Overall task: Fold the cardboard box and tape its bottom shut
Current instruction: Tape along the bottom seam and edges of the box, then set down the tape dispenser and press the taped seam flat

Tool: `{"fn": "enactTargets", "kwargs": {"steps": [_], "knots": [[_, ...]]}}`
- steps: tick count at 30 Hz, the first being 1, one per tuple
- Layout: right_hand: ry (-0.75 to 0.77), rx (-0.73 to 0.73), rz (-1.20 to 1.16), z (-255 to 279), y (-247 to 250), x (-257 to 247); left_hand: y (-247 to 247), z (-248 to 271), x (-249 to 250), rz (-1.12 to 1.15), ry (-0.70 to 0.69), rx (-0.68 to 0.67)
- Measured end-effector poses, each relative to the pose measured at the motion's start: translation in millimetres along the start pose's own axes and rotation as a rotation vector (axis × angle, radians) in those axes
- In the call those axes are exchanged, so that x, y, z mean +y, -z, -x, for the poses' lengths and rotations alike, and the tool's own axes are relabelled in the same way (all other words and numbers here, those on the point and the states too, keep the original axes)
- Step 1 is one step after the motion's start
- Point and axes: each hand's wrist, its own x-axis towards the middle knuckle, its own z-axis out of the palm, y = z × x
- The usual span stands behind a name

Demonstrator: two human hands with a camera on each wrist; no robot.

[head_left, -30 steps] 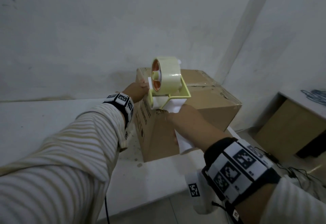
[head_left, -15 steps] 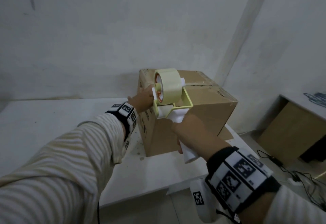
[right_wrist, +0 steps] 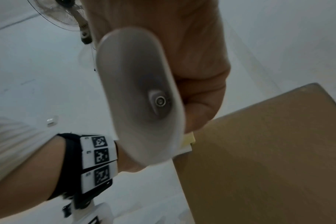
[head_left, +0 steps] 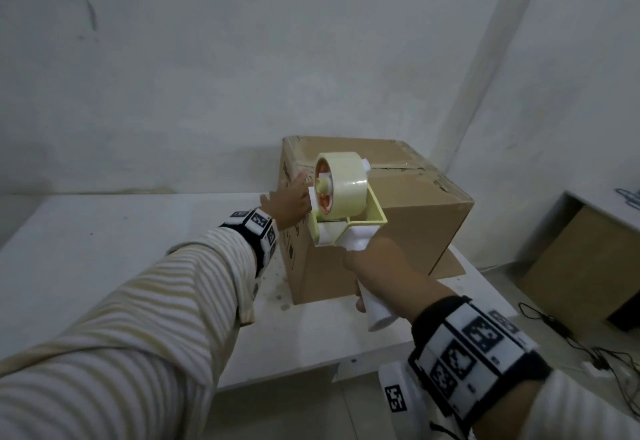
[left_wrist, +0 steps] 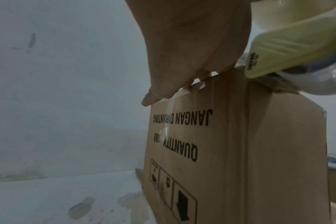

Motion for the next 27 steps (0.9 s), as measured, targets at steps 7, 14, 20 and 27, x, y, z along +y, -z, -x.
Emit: {"fn": "enactTargets", "kwargs": {"steps": [7,14,20,27], "knots": [[-0.025,-0.001,-0.28,4.9,-3.0,13.8,-11.3,3.1,-7.2,0.189,-0.018,-0.005],[0.172,0.125,-0.201,9.0,3.0,20.9,-37.7,13.1,-17.9,0.246,-0.046,0.005],[0.402,0.202,-0.02,2.2,-27.5,-11.5,-45.9,-13.4,-51.8,0.41,-0.089,-0.015],[0.402,-0.107,-0.022,-51.7,-115.6,-55.7,-20.0,14.4,-145.3,0.415,0.177,0.0]]}}
